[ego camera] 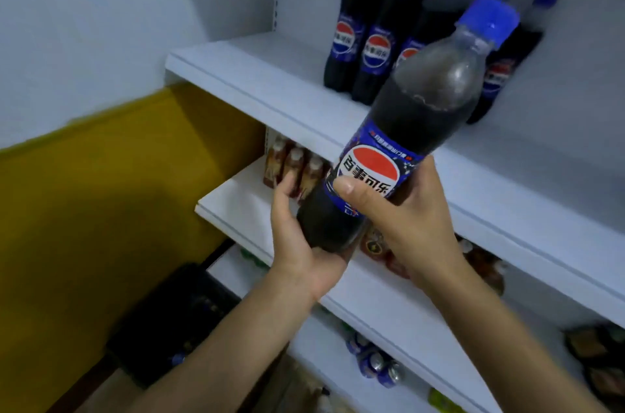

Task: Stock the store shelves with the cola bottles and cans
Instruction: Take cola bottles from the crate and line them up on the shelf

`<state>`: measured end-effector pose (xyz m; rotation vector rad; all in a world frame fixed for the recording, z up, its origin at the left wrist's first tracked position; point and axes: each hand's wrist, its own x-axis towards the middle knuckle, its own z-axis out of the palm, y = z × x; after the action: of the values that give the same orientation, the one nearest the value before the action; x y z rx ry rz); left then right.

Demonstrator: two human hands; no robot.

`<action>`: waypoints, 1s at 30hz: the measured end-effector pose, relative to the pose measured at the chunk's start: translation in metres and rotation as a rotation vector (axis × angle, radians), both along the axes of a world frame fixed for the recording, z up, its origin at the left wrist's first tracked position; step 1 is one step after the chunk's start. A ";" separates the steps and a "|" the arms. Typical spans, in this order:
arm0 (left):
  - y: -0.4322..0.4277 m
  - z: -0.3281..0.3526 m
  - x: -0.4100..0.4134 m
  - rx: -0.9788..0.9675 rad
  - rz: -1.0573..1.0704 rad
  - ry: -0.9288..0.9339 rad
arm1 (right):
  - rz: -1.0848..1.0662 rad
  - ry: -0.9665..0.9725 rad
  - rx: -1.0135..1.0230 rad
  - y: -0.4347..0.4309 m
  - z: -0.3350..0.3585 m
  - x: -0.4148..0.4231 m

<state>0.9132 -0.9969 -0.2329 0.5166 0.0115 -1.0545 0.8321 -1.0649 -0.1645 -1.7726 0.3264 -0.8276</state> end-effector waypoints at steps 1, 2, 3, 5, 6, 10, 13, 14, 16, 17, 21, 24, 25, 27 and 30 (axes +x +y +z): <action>-0.015 0.009 -0.002 -0.004 -0.034 -0.061 | -0.018 -0.014 -0.011 -0.015 0.008 -0.006; -0.032 0.016 -0.004 -0.001 -0.080 -0.128 | -0.041 -0.031 -0.013 -0.031 0.016 -0.012; -0.048 0.024 -0.007 0.012 -0.126 -0.193 | -0.068 -0.043 -0.007 -0.047 0.023 -0.017; -0.080 0.030 -0.014 0.096 -0.117 -0.413 | -0.112 -0.060 0.001 -0.081 0.034 -0.030; -0.095 0.030 -0.015 0.177 -0.035 -0.574 | -0.134 -0.063 0.006 -0.098 0.038 -0.037; -0.148 0.035 -0.008 0.310 0.409 -1.134 | -0.253 -0.018 0.038 -0.167 0.039 -0.059; -0.197 0.047 0.006 0.381 0.519 -1.399 | -0.333 -0.011 0.018 -0.220 0.026 -0.059; -0.213 0.050 0.009 0.426 0.531 -1.454 | -0.355 -0.013 0.007 -0.237 0.021 -0.056; -0.240 0.051 0.012 0.528 0.521 -1.558 | -0.380 -0.021 0.018 -0.267 0.011 -0.046; -0.250 0.047 0.012 0.582 0.509 -1.621 | -0.387 -0.024 0.027 -0.281 0.007 -0.040; -0.270 0.025 0.015 0.705 0.495 -1.826 | -0.380 -0.019 -0.040 -0.327 -0.005 -0.017; -0.271 0.020 0.021 0.682 0.528 -1.821 | -0.355 -0.006 -0.097 -0.350 -0.008 0.000; -0.271 0.020 0.022 0.677 0.536 -1.824 | -0.343 -0.002 -0.102 -0.356 -0.008 0.007; -0.270 0.020 0.023 0.680 0.539 -1.826 | -0.329 -0.001 -0.111 -0.364 -0.009 0.017; -0.270 0.021 0.022 0.706 0.591 -1.810 | -0.307 -0.020 -0.105 -0.372 -0.012 0.026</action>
<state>0.9354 -1.2666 -0.2117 1.8182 -1.0197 0.3144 0.8582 -1.4365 -0.1763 -1.8363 0.5597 -1.0956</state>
